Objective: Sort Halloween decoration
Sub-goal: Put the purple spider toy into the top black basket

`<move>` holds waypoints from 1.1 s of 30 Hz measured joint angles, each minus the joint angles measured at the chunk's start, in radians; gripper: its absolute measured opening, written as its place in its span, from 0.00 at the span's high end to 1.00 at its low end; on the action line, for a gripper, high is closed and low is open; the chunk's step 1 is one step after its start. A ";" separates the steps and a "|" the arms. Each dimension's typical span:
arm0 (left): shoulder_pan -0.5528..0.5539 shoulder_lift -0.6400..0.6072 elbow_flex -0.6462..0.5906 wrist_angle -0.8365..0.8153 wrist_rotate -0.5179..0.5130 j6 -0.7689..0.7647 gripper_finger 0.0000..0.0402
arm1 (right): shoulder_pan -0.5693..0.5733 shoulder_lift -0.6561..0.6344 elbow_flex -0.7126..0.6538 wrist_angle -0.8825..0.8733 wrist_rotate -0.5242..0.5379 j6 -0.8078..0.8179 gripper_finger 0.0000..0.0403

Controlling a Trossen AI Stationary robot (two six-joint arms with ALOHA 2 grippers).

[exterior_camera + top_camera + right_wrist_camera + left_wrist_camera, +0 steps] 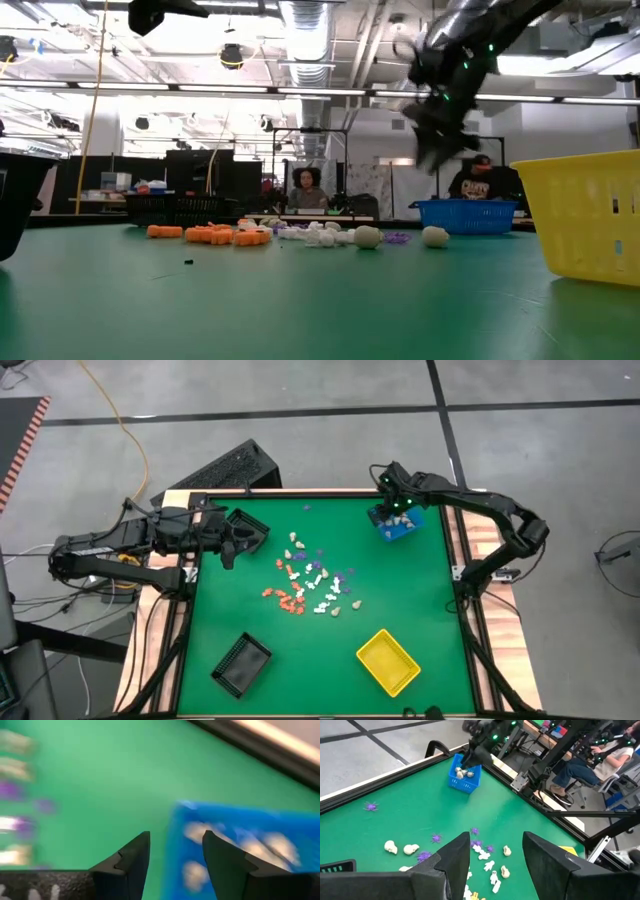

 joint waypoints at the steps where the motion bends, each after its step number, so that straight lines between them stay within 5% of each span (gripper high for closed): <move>1: 0.000 0.000 0.000 -0.001 0.000 0.000 0.57 | 0.032 -0.003 0.004 0.046 -0.010 0.001 0.49; 8: 0.000 0.000 0.000 -0.002 -0.001 0.005 0.57 | 0.230 0.084 0.015 0.435 0.075 0.038 0.53; 13: 0.000 0.000 0.000 -0.002 -0.001 0.004 0.57 | 0.226 0.258 0.163 0.485 0.130 0.079 0.55; 24: 0.000 0.000 0.000 -0.009 -0.019 -0.012 0.57 | 0.187 0.667 0.746 0.107 0.125 0.045 0.55; 33: 0.000 -0.015 0.000 -0.010 -0.026 -0.027 0.57 | 0.176 0.920 1.093 -0.087 0.127 0.100 0.55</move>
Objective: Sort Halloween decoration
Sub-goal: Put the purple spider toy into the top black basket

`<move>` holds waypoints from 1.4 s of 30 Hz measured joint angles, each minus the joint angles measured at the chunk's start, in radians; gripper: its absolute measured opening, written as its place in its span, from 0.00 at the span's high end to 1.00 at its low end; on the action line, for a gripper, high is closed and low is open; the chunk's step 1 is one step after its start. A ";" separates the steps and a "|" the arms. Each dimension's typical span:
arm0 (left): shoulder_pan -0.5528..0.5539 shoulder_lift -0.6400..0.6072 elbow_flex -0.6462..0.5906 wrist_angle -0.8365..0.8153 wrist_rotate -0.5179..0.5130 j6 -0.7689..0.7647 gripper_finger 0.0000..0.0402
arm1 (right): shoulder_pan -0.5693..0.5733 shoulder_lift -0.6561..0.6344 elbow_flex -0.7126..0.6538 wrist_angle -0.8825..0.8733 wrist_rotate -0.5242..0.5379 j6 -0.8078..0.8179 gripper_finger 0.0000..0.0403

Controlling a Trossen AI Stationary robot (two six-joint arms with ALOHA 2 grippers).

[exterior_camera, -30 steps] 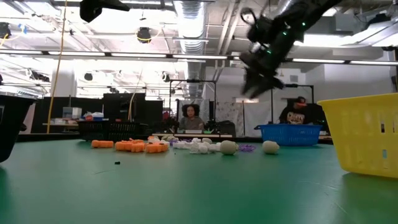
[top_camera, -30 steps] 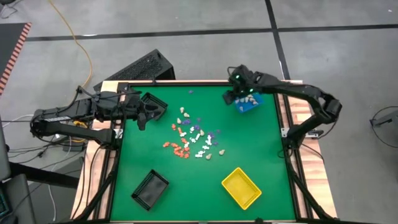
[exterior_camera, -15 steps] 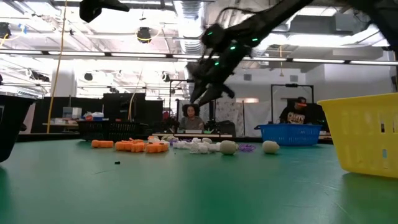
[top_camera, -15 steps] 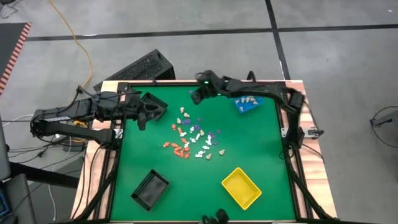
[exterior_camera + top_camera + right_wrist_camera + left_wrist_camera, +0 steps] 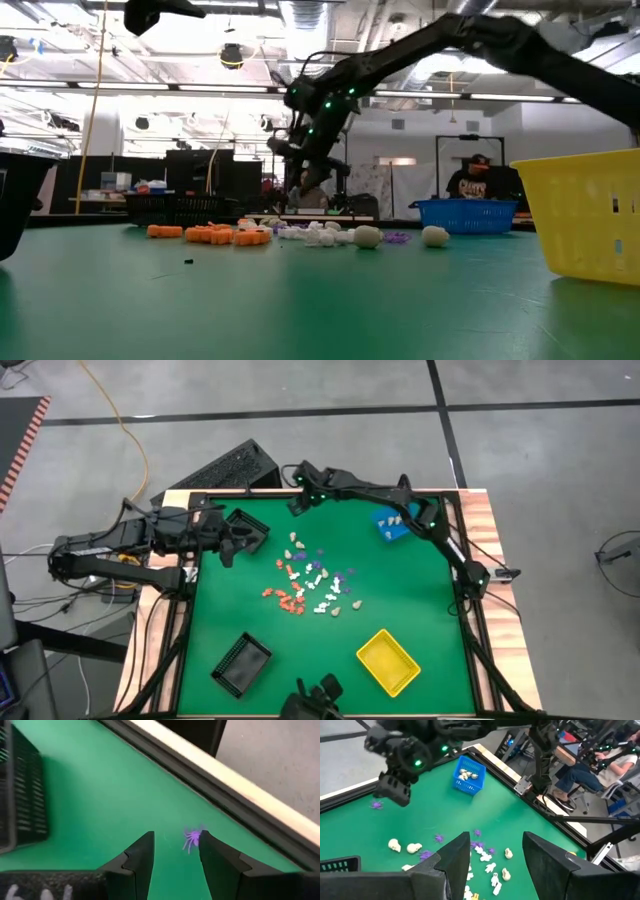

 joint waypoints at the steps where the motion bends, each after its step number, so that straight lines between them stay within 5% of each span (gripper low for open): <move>1: 0.000 -0.002 0.000 0.001 0.000 0.000 0.57 | 0.000 0.023 0.031 -0.021 0.002 0.006 0.55; 8: 0.000 -0.019 0.000 -0.004 0.000 0.000 0.57 | -0.004 0.131 0.161 -0.140 0.021 0.042 0.55; 24: 0.000 -0.039 0.000 -0.035 0.008 0.016 0.57 | -0.038 0.169 0.140 -0.126 -0.083 0.070 0.60; 30: 0.000 -0.047 0.000 -0.060 0.008 0.031 0.57 | -0.050 0.170 0.148 -0.144 -0.142 0.135 0.69; 37: 0.000 -0.067 0.000 -0.068 0.008 0.031 0.57 | -0.054 0.171 0.147 -0.142 -0.139 0.145 0.95; 42: 0.000 -0.081 0.000 -0.068 0.006 0.031 0.57 | -0.061 0.171 0.150 -0.165 -0.143 0.162 0.95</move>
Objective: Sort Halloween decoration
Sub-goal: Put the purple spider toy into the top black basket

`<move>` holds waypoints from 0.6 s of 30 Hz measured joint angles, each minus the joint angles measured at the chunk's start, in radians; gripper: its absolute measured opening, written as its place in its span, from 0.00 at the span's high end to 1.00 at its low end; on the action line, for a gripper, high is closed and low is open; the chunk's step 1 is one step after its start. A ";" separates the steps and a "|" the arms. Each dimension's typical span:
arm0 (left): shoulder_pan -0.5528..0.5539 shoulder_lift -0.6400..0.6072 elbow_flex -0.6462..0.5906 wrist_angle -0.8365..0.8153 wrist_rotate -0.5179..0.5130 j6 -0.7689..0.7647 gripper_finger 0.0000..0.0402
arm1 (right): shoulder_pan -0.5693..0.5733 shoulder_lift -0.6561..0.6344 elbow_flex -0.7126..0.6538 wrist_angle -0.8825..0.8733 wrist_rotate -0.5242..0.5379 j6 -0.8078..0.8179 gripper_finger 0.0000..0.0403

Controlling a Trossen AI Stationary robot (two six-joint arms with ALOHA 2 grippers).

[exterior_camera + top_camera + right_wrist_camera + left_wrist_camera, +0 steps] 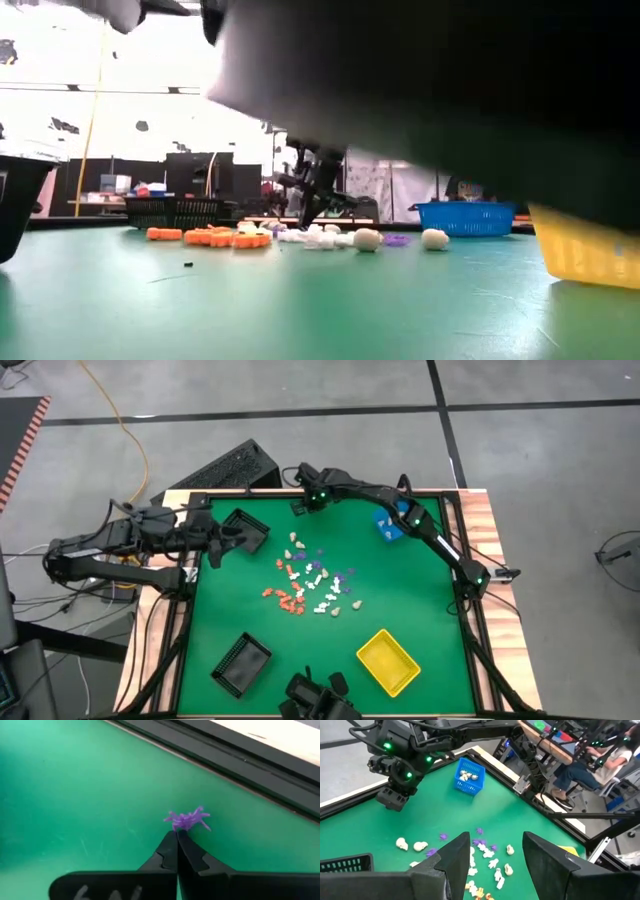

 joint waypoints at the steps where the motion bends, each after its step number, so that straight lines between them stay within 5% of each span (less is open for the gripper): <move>1: 0.000 -0.004 0.000 0.000 -0.002 0.000 0.57 | 0.000 0.001 0.009 -0.015 -0.001 -0.004 0.96; 15: 0.000 -0.021 0.000 0.001 -0.037 -0.001 0.57 | 0.139 -0.117 0.005 0.019 -0.009 -0.087 0.96; 18: 0.000 -0.023 0.000 0.002 -0.037 -0.016 0.57 | 0.198 -0.120 0.005 0.030 0.105 -0.179 0.96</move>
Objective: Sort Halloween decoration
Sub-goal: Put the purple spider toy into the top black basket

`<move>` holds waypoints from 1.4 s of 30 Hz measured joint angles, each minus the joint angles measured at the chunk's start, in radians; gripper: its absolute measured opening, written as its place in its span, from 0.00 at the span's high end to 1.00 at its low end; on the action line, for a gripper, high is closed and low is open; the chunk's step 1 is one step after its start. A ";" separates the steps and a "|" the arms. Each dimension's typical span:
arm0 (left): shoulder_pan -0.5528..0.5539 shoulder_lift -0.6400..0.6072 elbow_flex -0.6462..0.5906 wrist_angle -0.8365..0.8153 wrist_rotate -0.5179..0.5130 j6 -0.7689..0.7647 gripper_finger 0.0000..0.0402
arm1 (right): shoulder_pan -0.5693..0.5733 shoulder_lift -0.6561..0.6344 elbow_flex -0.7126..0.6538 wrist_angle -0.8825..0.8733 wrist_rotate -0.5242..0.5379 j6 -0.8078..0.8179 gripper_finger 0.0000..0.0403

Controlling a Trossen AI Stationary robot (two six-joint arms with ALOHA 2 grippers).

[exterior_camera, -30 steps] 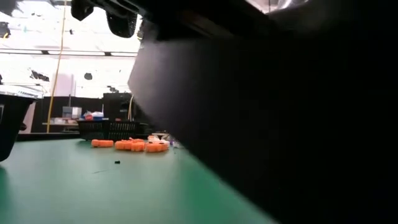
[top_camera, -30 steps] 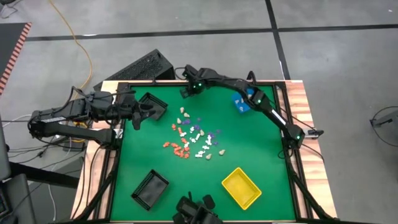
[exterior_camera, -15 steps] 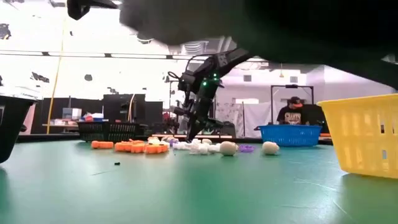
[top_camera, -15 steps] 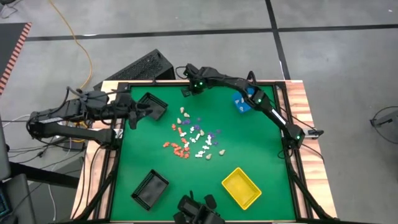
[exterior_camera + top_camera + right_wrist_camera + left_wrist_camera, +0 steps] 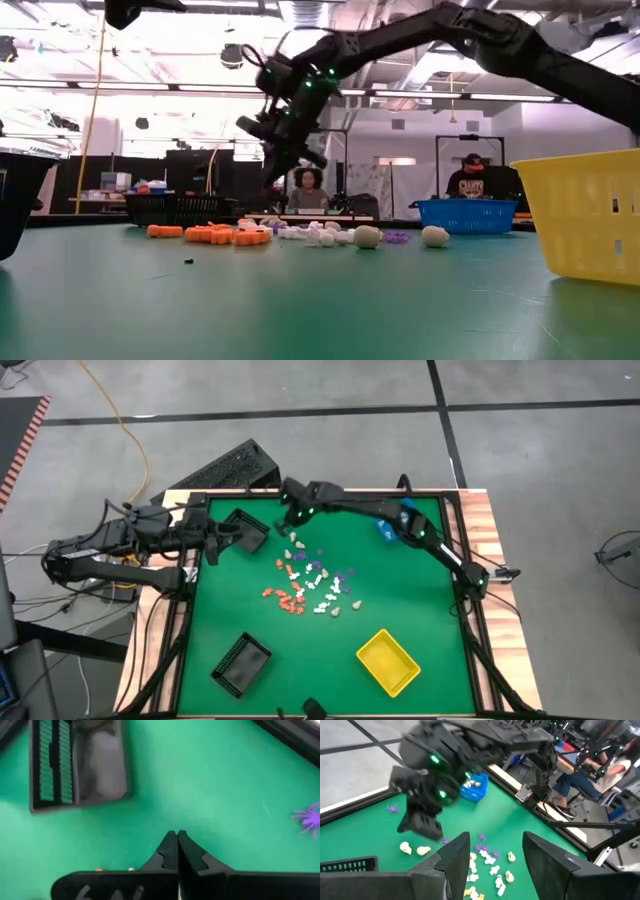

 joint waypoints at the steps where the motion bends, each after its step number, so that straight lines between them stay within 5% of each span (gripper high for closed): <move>1: 0.000 0.000 0.000 0.000 0.000 -0.004 0.57 | 0.012 0.000 0.000 -0.009 0.068 -0.054 0.95; 4: 0.000 0.000 0.000 0.000 0.000 -0.005 0.57 | 0.011 0.000 0.000 -0.037 0.201 -0.188 0.85; 12: 0.000 0.000 0.000 0.001 -0.022 -0.005 0.56 | -0.104 -0.001 -0.001 -0.098 0.134 -0.221 0.41; 15: 0.000 0.001 0.000 0.000 -0.023 -0.004 0.55 | -0.143 -0.002 0.000 -0.068 0.100 -0.206 0.32; 36: 0.000 0.000 0.000 -0.001 -0.020 -0.005 0.49 | -0.180 0.116 0.000 -0.062 -0.022 -0.113 0.29; 42: 0.000 0.001 0.000 -0.001 -0.020 0.001 0.49 | -0.180 0.116 0.000 -0.065 -0.058 -0.068 0.42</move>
